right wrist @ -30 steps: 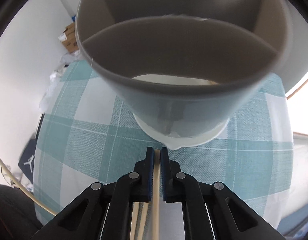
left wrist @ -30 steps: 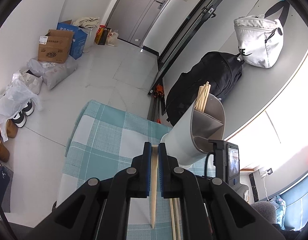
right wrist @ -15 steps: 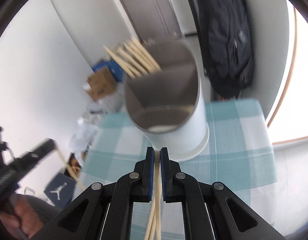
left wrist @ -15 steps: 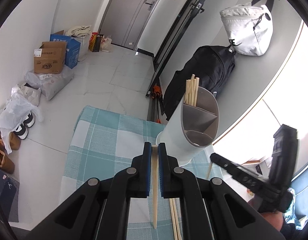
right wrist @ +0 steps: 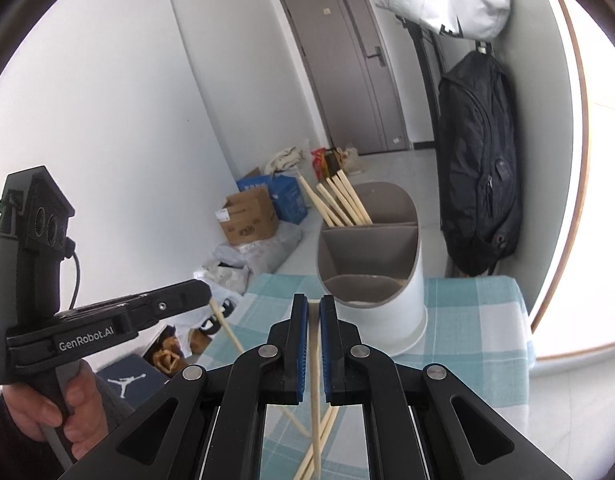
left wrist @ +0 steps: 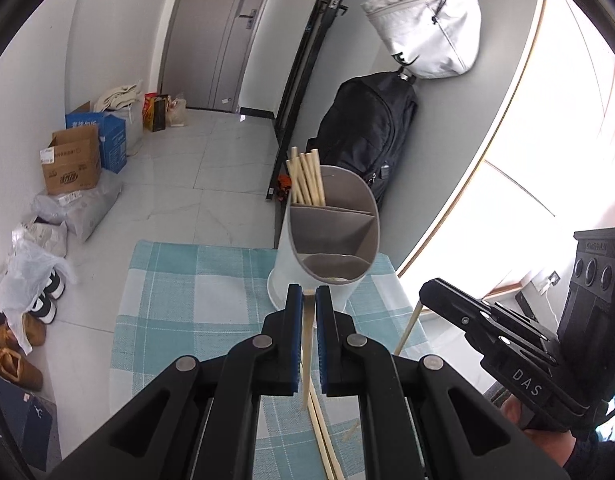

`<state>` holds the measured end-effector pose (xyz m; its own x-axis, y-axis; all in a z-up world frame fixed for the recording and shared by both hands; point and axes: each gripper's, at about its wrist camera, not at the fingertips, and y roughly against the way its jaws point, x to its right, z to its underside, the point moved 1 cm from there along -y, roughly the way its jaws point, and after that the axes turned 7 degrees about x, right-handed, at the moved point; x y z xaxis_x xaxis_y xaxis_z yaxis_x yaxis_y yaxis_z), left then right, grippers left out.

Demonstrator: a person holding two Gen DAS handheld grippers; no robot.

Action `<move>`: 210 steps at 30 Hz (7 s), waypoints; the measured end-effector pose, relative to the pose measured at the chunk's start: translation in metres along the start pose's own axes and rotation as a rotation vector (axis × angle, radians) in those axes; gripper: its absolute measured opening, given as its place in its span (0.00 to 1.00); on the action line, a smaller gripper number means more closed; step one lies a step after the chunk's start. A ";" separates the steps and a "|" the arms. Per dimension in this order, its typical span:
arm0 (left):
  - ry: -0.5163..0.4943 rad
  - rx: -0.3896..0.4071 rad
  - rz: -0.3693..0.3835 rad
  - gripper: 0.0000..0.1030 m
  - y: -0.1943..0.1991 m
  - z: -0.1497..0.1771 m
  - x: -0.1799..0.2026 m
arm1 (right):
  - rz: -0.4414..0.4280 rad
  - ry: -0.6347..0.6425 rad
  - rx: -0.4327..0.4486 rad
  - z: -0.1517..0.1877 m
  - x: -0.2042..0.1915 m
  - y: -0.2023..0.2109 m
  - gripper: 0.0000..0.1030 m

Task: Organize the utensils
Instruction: 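Raise both held chopsticks upright and carry them over the utensil holder, then open both tools to drop the chopsticks into the holder, then withdraw both open tools from the holder back toward the last chopsticks, then lower the left tool onto a remaining chopstick and close on it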

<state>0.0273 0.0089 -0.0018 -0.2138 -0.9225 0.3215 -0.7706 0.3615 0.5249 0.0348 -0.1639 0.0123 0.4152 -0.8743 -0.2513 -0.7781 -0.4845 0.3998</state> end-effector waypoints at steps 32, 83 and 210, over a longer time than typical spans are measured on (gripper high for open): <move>-0.021 0.041 0.078 0.02 0.007 -0.115 0.062 | -0.058 0.051 0.228 -0.159 0.016 0.031 0.05; 0.096 0.029 0.037 0.02 -0.092 -0.142 -0.008 | -0.024 0.192 0.103 -0.187 0.039 -0.107 0.05; 0.012 -0.548 -0.162 0.01 -0.115 0.091 -0.013 | 0.069 -0.346 -0.182 0.021 0.103 -0.009 0.98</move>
<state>0.0641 -0.0327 -0.1382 -0.1096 -0.9715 0.2102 -0.3680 0.2361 0.8994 0.0748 -0.2490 -0.0354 0.1572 -0.8585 -0.4882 -0.6896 -0.4493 0.5680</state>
